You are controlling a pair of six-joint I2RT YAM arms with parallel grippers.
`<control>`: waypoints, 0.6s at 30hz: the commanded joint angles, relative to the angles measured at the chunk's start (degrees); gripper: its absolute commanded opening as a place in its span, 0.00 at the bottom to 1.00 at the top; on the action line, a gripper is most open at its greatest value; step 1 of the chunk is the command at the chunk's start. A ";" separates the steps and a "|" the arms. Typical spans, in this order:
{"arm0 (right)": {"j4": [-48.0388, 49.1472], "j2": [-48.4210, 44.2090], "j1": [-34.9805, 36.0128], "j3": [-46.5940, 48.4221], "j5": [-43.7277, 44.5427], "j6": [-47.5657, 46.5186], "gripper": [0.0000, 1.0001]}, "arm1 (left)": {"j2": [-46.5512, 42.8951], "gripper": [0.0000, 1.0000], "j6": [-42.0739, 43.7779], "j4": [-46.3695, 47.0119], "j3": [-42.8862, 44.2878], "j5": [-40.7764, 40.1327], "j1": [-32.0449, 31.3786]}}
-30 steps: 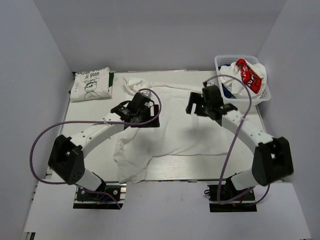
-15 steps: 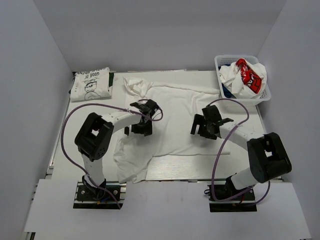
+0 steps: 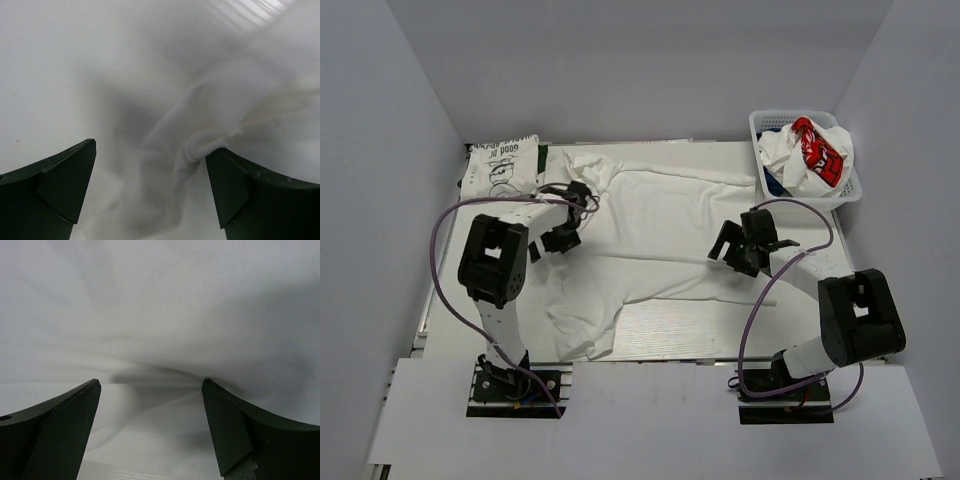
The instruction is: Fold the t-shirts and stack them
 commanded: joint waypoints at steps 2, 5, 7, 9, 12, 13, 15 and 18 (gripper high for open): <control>-8.22 3.49 -3.30 -4.15 0.45 -0.94 0.87 | -3.63 1.00 -6.76 -1.91 -3.84 -5.80 10.95; -8.04 3.40 -4.71 -4.59 -1.22 -1.12 0.85 | -6.53 1.00 -6.76 -0.60 -4.37 -3.61 15.34; -7.96 3.22 -6.02 -5.20 -2.71 -1.38 0.84 | -8.29 1.00 -6.76 0.11 -4.37 -3.60 17.54; -7.78 2.35 -6.99 -5.99 -2.72 -1.30 0.82 | -9.08 1.00 -7.64 -0.50 -4.37 -2.56 21.14; -9.36 1.20 -8.23 -6.09 -0.27 -1.56 0.84 | -11.37 1.00 -7.11 1.25 -5.07 2.00 25.72; -11.19 0.59 -9.01 -6.00 0.96 -1.73 0.85 | -11.98 1.00 -7.11 1.87 -5.07 3.33 26.86; -11.56 -0.46 -9.98 -6.35 3.25 -2.00 0.85 | -13.91 1.00 -6.59 3.09 -5.60 7.55 29.58; -11.39 -2.83 -11.21 -6.79 1.68 -2.26 0.85 | -15.59 1.00 -3.71 7.12 -7.18 15.62 30.91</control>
